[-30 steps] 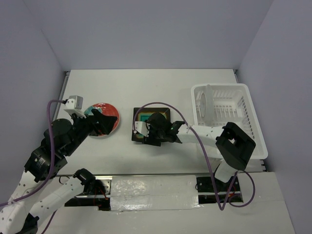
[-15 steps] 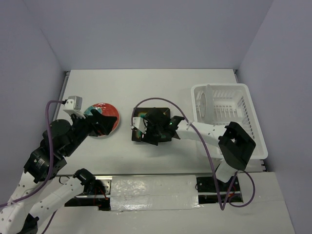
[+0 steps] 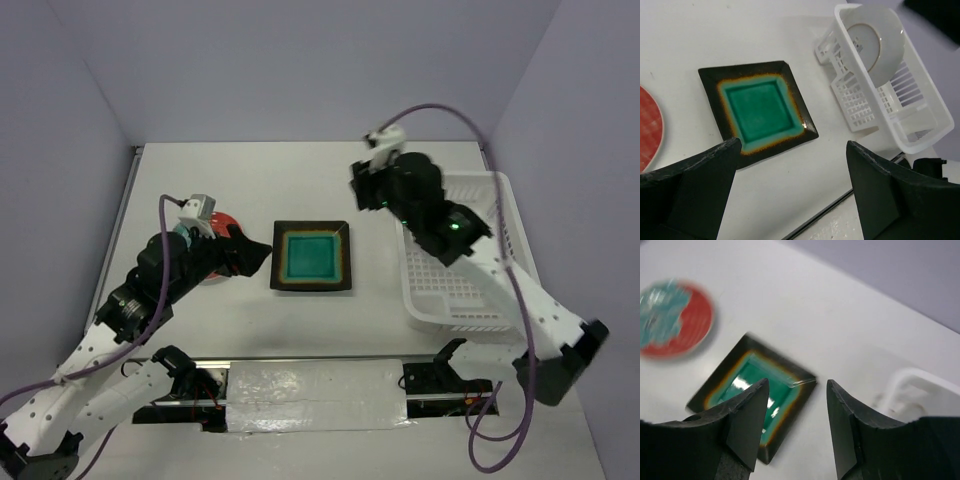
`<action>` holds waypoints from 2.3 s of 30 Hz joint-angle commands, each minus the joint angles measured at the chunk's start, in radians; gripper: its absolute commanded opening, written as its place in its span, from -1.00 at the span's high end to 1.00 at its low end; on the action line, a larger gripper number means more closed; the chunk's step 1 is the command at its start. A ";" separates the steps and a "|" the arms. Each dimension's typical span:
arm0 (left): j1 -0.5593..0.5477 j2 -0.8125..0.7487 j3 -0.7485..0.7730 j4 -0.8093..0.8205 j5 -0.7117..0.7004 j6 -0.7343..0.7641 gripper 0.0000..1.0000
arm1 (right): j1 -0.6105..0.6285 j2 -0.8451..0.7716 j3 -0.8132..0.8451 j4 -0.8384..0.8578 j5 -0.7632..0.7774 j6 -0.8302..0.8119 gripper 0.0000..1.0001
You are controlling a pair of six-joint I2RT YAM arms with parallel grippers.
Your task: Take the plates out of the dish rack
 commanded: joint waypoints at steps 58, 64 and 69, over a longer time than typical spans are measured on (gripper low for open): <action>-0.081 0.136 -0.225 0.312 0.032 0.026 -0.92 | -0.940 -0.150 -0.449 0.225 -0.650 0.285 0.15; -0.081 0.134 -0.223 0.312 0.032 0.029 -0.92 | -0.938 -0.137 -0.452 0.233 -0.637 0.285 0.22; -0.083 0.128 -0.223 0.304 0.032 0.028 -0.92 | -0.940 -0.115 -0.448 0.235 -0.642 0.288 0.26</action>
